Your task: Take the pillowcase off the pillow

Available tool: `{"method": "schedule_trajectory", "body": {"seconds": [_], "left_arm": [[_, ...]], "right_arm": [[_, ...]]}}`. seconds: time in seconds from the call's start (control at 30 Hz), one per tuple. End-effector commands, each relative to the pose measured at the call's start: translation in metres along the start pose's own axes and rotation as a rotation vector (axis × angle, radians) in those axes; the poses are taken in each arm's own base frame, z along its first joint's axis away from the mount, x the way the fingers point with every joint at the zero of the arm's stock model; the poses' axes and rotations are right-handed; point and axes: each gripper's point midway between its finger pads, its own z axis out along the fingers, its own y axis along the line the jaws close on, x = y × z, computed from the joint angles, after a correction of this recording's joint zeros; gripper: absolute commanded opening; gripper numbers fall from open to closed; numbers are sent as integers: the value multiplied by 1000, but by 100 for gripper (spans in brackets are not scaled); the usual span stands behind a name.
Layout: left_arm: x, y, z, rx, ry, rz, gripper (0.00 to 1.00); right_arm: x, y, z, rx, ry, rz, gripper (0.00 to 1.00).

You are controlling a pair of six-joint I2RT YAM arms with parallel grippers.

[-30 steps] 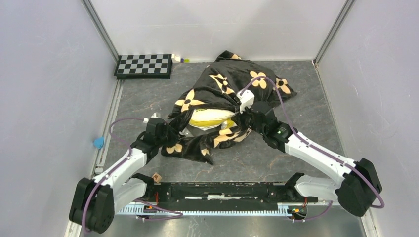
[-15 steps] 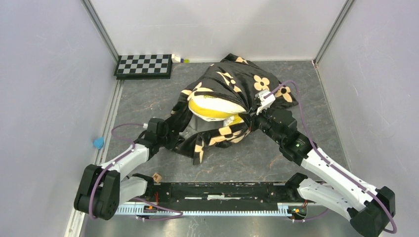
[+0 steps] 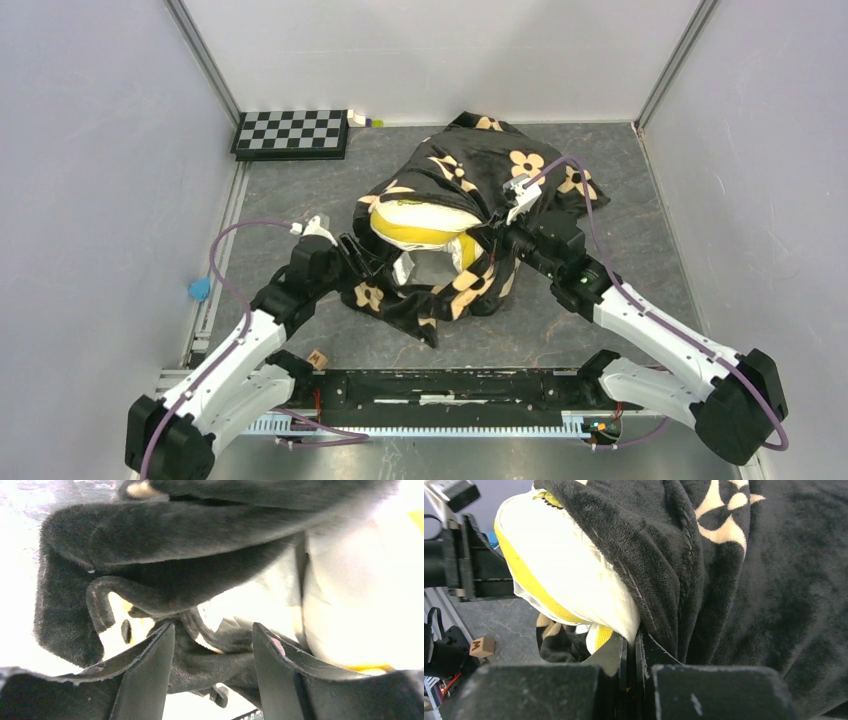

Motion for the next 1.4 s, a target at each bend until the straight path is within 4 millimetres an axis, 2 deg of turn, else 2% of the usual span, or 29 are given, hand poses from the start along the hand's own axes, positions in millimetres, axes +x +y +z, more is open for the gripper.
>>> {"method": "schedule_trajectory", "body": {"seconds": [0.0, 0.1, 0.17, 0.23, 0.27, 0.33, 0.47, 0.57, 0.67, 0.77, 0.8, 0.83, 0.87, 0.9, 0.93, 0.97, 1.0, 1.03, 1.17, 1.3, 1.37], "left_arm": [[-3, -37, -34, 183, 7, 59, 69], [1, -64, -56, 325, 40, -25, 78], [6, -77, -66, 403, 76, -116, 81], [9, -92, -74, 497, 101, -170, 88], [7, -103, -80, 571, 98, -169, 89], [4, -119, -87, 664, 89, -170, 100], [0, -122, -76, 620, 66, -166, 100], [-8, -117, -59, 554, 32, -193, 100], [-19, -116, -44, 529, -25, -206, 100], [-20, -97, -16, 413, -55, -201, 100], [-22, -90, -6, 374, -69, -193, 95], [-24, -85, 1, 349, -86, -180, 80], [-25, -81, 7, 326, -97, -157, 65], [-28, -78, 11, 306, -111, -136, 48], [-30, -76, 12, 293, -124, -107, 30], [-31, -75, 12, 287, -134, -90, 17], [-33, -73, 10, 279, -143, -76, 7], [-35, -70, 8, 264, -159, -62, 3], [-44, -48, -3, 179, -237, -24, 2], [-44, -27, -15, 102, -265, 16, 2], [-43, -22, -19, 83, -266, 30, 2]], "right_arm": [[-58, 17, 6, -68, -178, 0, 0], [-49, 21, 11, -106, -152, -11, 0], [-46, 28, 13, -151, -149, -16, 0], [-44, 31, 15, -170, -144, -6, 0], [-42, 32, 16, -179, -137, -4, 0], [-39, 36, 19, -203, -125, 1, 0], [-34, 58, 21, -336, -93, 6, 0], [-32, 73, 18, -421, -83, 8, 0], [-29, 78, 16, -445, -75, -2, 0], [-22, 75, 16, -428, -68, -9, 0], [-17, 71, 16, -414, -65, -21, 0], [-14, 68, 17, -399, -65, -23, 2], [-8, 64, 18, -385, -65, -32, 8], [-5, 60, 19, -374, -74, -46, 24], [0, 57, 20, -363, -82, -60, 51], [8, 50, 21, -333, -80, -63, 79], [14, 39, 23, -271, -91, -63, 98], [23, 27, 23, -209, -104, -73, 98], [50, 3, 23, -27, -178, -189, 98], [58, 18, 14, -34, -348, -307, 98], [69, 24, 26, -46, -341, -334, 98]]}}
